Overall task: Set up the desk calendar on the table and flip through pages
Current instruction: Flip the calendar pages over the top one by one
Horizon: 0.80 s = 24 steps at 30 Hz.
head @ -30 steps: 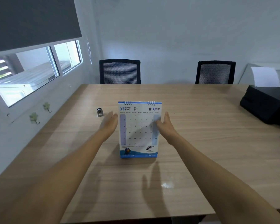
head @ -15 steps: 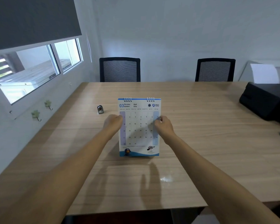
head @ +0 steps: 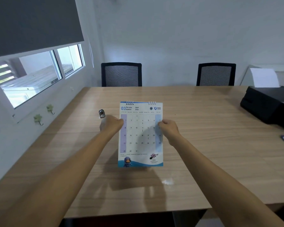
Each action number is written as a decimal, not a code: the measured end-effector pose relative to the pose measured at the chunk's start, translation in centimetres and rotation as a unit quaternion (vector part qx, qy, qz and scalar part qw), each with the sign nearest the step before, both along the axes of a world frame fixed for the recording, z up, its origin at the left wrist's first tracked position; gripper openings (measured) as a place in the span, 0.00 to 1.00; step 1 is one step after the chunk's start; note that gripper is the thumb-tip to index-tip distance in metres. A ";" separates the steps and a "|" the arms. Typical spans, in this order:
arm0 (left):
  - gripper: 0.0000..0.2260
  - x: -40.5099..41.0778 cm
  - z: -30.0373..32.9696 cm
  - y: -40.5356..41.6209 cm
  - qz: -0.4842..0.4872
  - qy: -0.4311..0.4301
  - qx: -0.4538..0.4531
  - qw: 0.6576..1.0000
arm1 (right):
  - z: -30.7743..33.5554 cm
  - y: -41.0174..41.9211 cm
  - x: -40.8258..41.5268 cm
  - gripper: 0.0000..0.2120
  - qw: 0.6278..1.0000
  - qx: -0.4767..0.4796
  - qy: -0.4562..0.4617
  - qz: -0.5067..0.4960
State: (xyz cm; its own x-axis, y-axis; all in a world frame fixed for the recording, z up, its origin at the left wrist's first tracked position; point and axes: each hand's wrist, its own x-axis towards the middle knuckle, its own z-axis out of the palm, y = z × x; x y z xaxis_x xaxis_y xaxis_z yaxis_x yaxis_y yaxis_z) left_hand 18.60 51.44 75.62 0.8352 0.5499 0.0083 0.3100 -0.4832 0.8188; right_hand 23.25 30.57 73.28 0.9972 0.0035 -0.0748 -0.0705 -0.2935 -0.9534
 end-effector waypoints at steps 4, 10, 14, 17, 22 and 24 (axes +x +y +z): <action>0.05 -0.3 0.6 0.5 0.009 -0.003 -0.066 0.998 | 0.2 0.4 0.0 0.18 1.000 -0.025 0.002 0.003; 0.09 -0.5 2.0 1.7 -0.026 -0.024 -0.297 0.954 | 2.8 -0.4 0.4 0.12 0.997 0.049 0.058 -0.015; 0.05 -1.1 3.8 2.0 -0.094 -0.097 -0.284 0.949 | 5.5 -1.8 0.7 0.20 0.953 0.283 0.104 0.029; 0.11 0.1 4.7 1.2 -0.117 -0.150 -0.402 0.896 | 6.6 -1.1 1.2 0.29 0.931 0.335 0.090 0.114; 0.13 2.7 5.5 0.0 -0.156 -0.111 -0.044 0.980 | 6.7 1.5 1.2 0.24 0.983 0.033 -0.119 0.139; 0.18 3.6 4.7 0.5 -0.176 -0.075 0.085 0.978 | 6.0 2.0 1.8 0.25 0.954 -0.169 -0.181 0.168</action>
